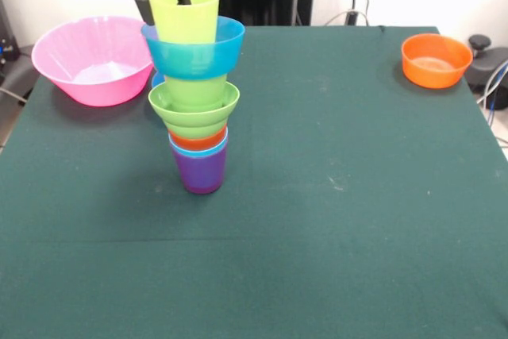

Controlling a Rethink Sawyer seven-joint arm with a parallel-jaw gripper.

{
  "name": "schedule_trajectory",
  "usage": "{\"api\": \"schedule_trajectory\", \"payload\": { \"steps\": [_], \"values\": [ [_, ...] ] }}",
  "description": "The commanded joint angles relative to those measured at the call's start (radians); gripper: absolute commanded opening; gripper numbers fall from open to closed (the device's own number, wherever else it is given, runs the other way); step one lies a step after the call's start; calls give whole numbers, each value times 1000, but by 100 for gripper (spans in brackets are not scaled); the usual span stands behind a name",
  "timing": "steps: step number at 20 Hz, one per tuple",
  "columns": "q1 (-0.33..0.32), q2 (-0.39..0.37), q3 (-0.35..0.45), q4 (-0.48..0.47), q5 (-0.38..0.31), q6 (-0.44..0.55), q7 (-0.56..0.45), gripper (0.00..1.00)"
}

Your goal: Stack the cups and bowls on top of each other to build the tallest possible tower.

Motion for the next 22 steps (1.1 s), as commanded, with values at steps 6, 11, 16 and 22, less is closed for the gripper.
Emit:
{"api": "schedule_trajectory", "payload": {
  "steps": [6, 11, 16, 22],
  "values": [
    [58, 38, -44, -69, -4, 132, -76, 100],
    [59, 42, -45, -87, -5, 153, -81, 100],
    [61, 45, -42, -105, -2, 178, -87, 100],
    [61, 35, -33, -120, 8, 217, -86, 100]
  ]
}}
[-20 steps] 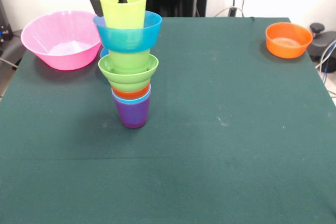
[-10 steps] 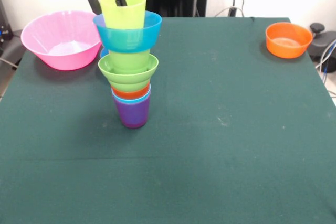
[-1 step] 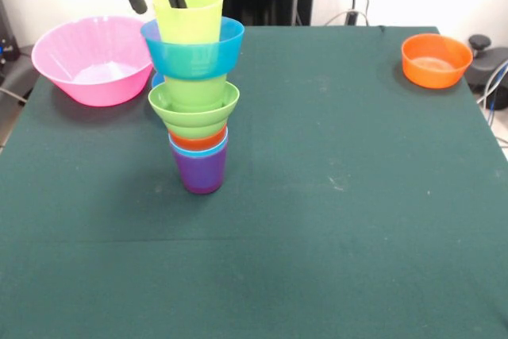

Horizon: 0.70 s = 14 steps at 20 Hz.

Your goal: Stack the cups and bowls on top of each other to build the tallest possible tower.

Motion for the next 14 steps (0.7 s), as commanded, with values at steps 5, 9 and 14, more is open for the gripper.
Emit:
{"api": "schedule_trajectory", "payload": {
  "steps": [5, 9, 14],
  "values": [
    [56, 52, -37, -67, -8, 122, -83, 100],
    [56, 27, -34, -45, 10, 132, -71, 100],
    [55, 19, -32, -52, 23, 163, -72, 100]
  ]
}}
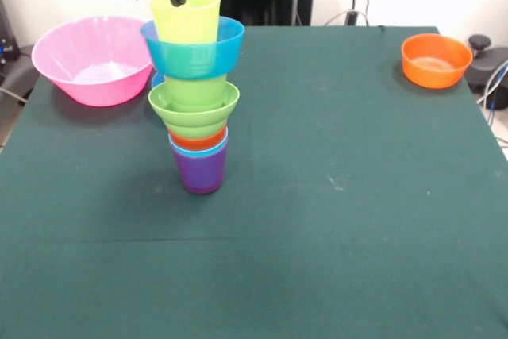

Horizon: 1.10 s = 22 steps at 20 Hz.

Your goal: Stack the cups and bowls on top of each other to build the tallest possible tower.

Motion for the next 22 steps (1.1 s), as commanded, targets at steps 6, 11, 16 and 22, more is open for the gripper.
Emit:
{"api": "schedule_trajectory", "payload": {
  "steps": [6, 11, 16, 22],
  "values": [
    [55, 15, -28, -31, 18, 149, -63, 100],
    [61, -3, -28, -18, 35, 160, -46, 100],
    [74, -19, -34, -29, 36, 193, -44, 100],
    [89, -27, -34, -70, 40, 247, -38, 100]
  ]
}}
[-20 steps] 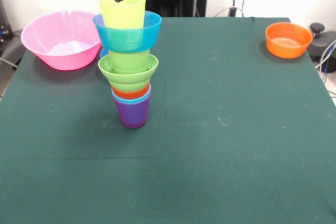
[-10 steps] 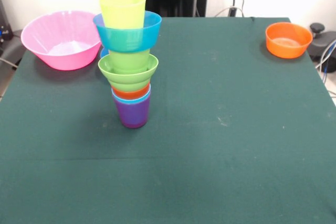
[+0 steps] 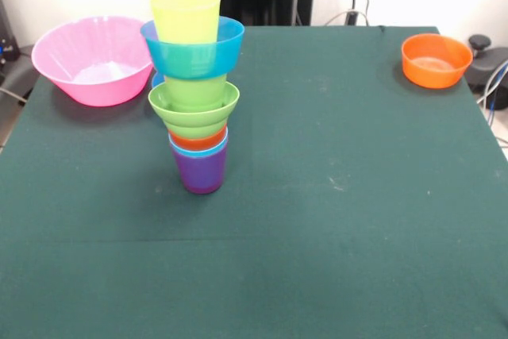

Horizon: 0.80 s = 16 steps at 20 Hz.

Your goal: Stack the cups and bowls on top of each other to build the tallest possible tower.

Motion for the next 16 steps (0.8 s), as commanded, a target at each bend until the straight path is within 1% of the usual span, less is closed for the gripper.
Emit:
{"api": "schedule_trajectory", "payload": {
  "steps": [1, 10, 16],
  "values": [
    [60, -5, -34, -65, -6, 135, -34, 100],
    [102, 3, -42, -121, -6, 170, 2, 100],
    [138, -15, -54, -96, 20, 140, 61, 100]
  ]
}}
